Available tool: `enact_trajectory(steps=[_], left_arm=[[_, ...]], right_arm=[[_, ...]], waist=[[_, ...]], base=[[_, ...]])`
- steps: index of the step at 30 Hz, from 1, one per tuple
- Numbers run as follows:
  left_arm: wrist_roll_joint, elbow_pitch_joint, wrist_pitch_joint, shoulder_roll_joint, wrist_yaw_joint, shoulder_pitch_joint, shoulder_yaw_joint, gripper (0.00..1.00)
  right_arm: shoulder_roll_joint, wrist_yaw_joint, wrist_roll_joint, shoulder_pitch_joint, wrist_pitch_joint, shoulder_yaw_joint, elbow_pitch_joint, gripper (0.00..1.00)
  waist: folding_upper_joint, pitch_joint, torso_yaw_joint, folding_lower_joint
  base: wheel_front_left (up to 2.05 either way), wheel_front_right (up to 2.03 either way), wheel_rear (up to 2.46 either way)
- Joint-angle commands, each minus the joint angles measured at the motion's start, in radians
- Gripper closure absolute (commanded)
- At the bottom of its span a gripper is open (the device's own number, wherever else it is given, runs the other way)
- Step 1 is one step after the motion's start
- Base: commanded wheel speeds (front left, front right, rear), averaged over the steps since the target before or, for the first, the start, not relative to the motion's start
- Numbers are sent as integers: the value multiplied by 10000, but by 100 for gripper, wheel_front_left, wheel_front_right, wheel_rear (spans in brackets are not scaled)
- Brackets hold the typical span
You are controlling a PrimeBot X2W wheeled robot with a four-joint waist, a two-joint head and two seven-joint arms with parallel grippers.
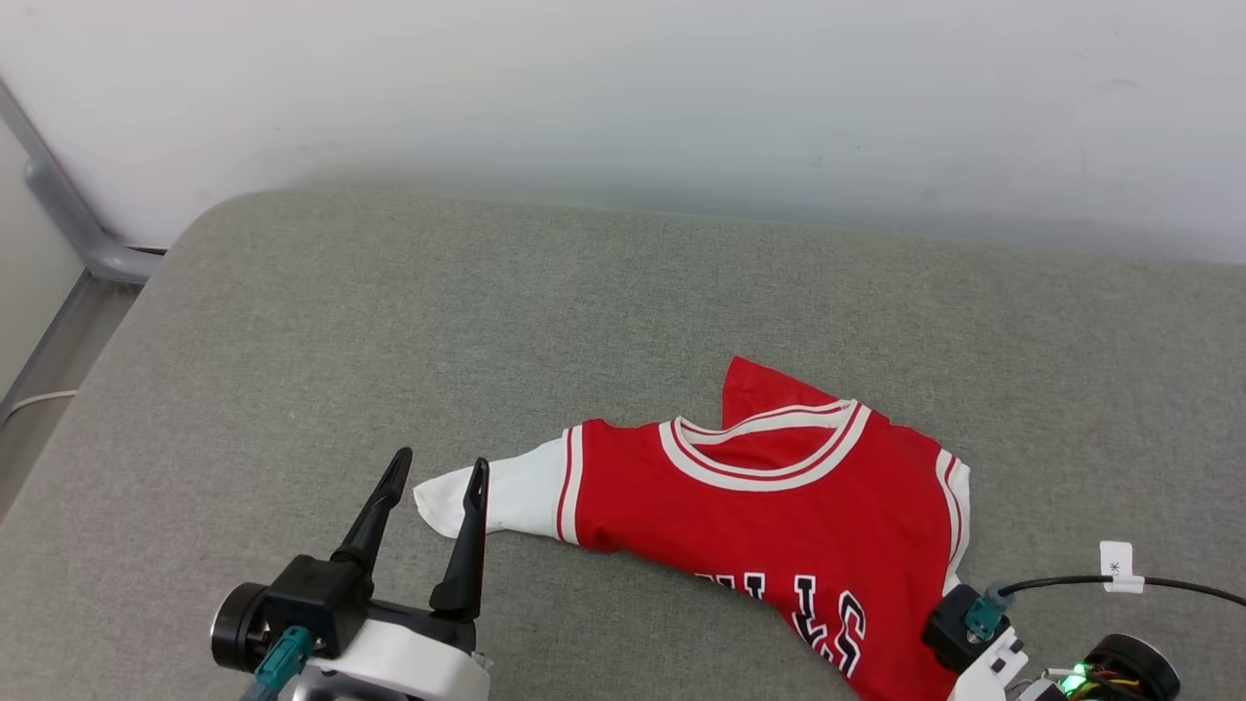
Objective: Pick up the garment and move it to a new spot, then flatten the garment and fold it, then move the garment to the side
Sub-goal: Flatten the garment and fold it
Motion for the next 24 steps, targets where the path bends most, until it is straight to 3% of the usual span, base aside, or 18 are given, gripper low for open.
enact_trajectory(steps=[1,7,14,18,24], left_arm=[[13,4,-26,13,-16,68,-8,0],[6,-7,-26,58,-17,38,37,0],[0,-119,-26,27,-17,-267,2,0],[-54,-96,-26,52,-17,-444,-113,0],[-79,-52,-26,87,-15,-701,-187,0]], right_arm=[[203,-7,-228,164,-215,-266,-101,0],[704,-7,-533,573,-472,-1531,-610,0],[1204,-7,-498,111,219,-3781,-1312,0],[1783,-7,-736,-509,1206,-4769,-789,0],[2636,-7,-1248,-1857,2581,-5406,387,0]], waist=[[0,-5,-68,1],[0,-9,-356,1],[0,329,-428,1],[0,666,-298,1],[0,1130,-34,1]], base=[[0,0,0],[0,0,0],[0,0,0],[0,0,0],[0,0,0]])
